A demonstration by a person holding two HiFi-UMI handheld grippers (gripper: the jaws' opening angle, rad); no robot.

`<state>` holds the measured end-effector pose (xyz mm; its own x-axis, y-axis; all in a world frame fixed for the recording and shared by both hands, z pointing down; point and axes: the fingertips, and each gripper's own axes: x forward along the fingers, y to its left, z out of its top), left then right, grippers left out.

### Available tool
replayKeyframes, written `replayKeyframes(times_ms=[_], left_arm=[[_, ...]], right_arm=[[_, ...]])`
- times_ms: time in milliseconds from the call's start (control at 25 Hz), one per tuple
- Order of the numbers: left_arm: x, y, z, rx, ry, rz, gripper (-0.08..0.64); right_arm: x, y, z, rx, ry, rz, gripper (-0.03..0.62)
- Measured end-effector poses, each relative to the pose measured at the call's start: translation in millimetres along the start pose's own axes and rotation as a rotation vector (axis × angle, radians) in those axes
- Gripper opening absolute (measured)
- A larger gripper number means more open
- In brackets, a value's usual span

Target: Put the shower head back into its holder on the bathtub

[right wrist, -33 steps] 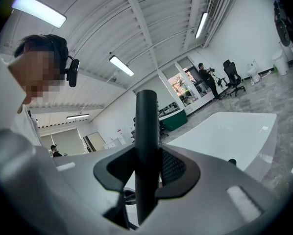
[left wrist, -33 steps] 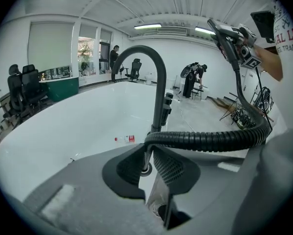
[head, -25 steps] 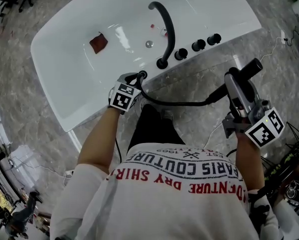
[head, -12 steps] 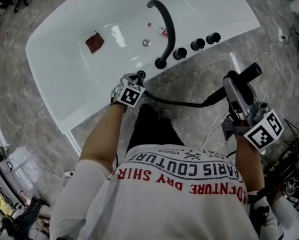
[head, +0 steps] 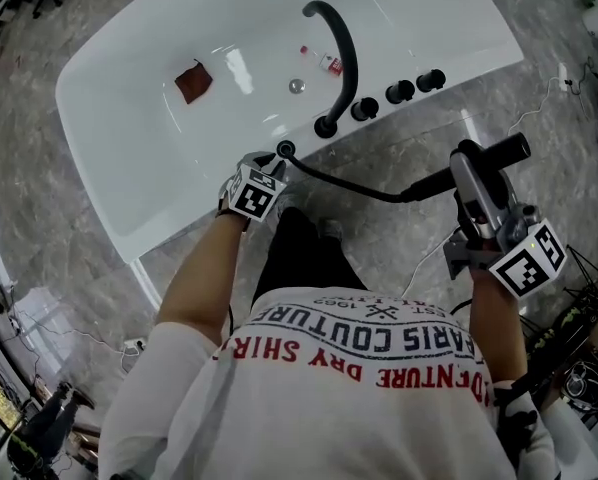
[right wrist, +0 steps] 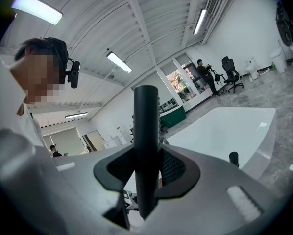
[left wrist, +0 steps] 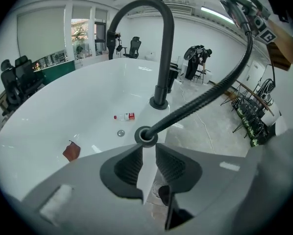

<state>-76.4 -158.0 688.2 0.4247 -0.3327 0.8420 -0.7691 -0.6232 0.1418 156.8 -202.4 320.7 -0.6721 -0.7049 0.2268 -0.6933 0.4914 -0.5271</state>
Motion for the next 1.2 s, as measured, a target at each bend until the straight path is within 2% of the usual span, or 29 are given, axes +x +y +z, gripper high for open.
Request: replayKeyframes(times_ms=[200,400,520,680,840,1000,1200], left_arm=[[-27,-9,6,-0.060,-0.060,-0.013,0.091],[-73,-26,25,-0.155,-0.179,-0.028,0.089],[-102,-34,35,-0.183,-0.252,-0.033,0.087],[-142,-34,49,-0.221,-0.345,-0.014,0.006],[-178,-38,67,-0.286,-0.429,-0.058,0.005],[-197,-41,76,-0.290,-0.476,-0.101,0.005],[-209,-40,78,-0.290,-0.492,-0.135,0.005]], right_arm=[[8,11,3,-0.021,0.010,0.039,0.120],[25,31,-2,-0.055,0.039,0.107,0.118],[39,49,-10,-0.104,0.065,0.151,0.118],[64,69,-24,-0.178,0.107,0.201,0.118],[94,80,-46,-0.275,0.160,0.248,0.118],[126,80,-71,-0.318,0.195,0.245,0.120],[159,75,-103,-0.336,0.233,0.219,0.118]])
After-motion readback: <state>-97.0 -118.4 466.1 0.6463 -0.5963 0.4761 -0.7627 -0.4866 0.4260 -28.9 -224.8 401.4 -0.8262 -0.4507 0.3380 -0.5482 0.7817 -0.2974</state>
